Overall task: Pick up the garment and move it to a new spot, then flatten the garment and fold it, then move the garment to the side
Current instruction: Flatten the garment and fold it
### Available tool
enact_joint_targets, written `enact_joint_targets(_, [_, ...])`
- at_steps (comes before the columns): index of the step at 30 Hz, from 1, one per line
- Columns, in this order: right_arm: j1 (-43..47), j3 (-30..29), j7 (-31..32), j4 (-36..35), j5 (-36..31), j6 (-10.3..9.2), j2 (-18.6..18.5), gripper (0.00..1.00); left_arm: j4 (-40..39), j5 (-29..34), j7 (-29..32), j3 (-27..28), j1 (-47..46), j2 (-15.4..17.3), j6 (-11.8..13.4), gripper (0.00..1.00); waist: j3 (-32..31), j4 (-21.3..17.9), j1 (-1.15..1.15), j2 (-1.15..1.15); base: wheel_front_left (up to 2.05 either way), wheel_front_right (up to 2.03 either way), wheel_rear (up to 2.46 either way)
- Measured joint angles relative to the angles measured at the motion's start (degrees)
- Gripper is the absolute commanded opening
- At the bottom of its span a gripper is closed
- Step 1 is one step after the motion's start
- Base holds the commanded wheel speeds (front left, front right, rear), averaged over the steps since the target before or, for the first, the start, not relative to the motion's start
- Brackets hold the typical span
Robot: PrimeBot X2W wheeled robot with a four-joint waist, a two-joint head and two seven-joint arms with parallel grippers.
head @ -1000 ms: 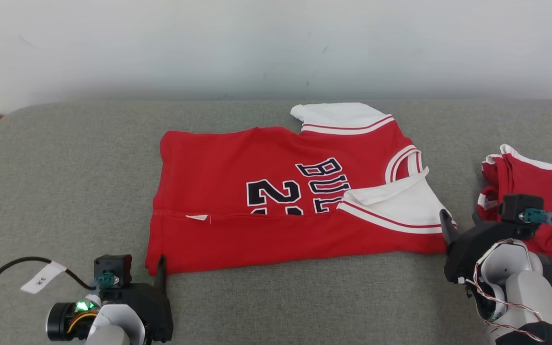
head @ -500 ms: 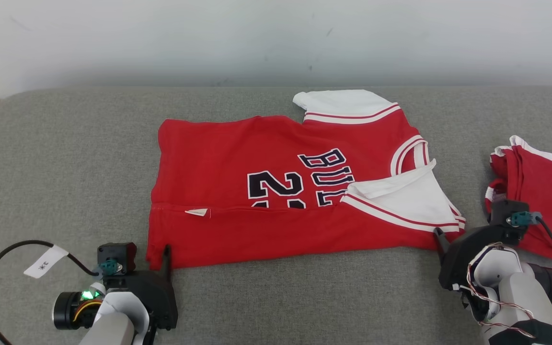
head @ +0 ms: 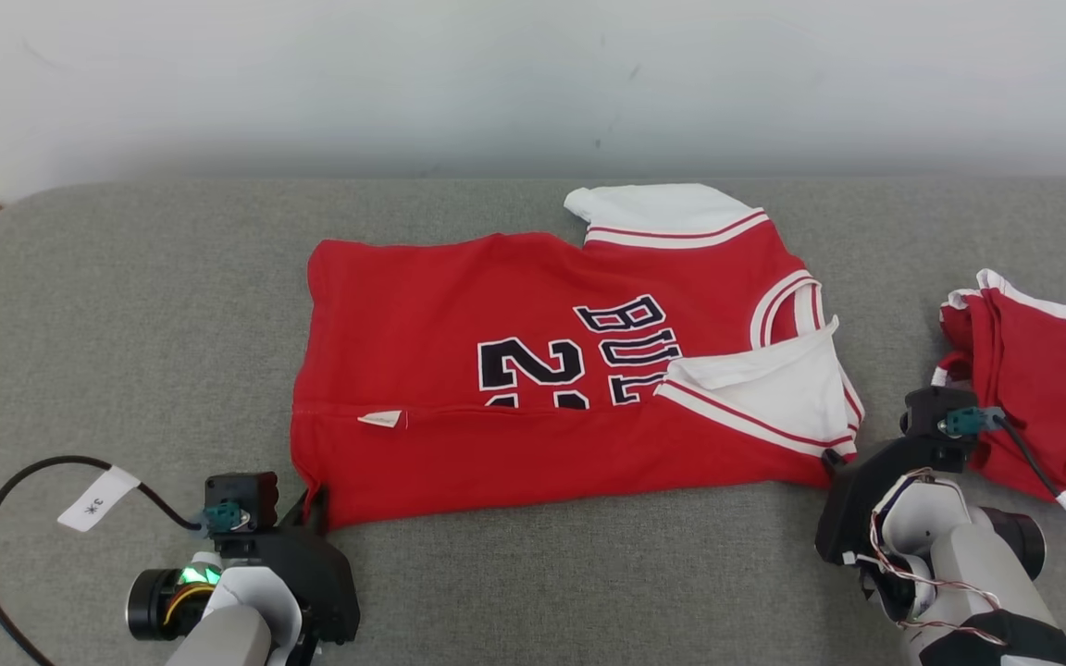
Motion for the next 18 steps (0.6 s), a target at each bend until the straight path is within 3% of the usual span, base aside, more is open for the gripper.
enact_joint_targets(9, [4.6,-0.4,-1.3,-1.8,1.8,0.0,0.1,0.0,0.3,-4.2,-2.2,1.7,3.5,0.1,-3.0,0.0,-4.1,-0.2,0.0,0.0,0.0,0.0,0.0])
enact_joint_targets(14, [9.4,-0.1,1.5,-6.8,4.3,0.0,0.2,0.0,-2.3,-7.0,-3.1,3.7,7.3,0.9,-3.0,0.0,-7.3,-0.5,0.0,0.0,0.0,0.0,0.0])
enact_joint_targets(18, [14.5,-1.1,5.0,-13.5,5.6,0.01,0.2,0.0,-6.7,-8.1,-2.3,4.4,11.2,1.2,-1.4,0.0,-9.5,-0.9,0.0,0.0,0.0,0.0,0.0])
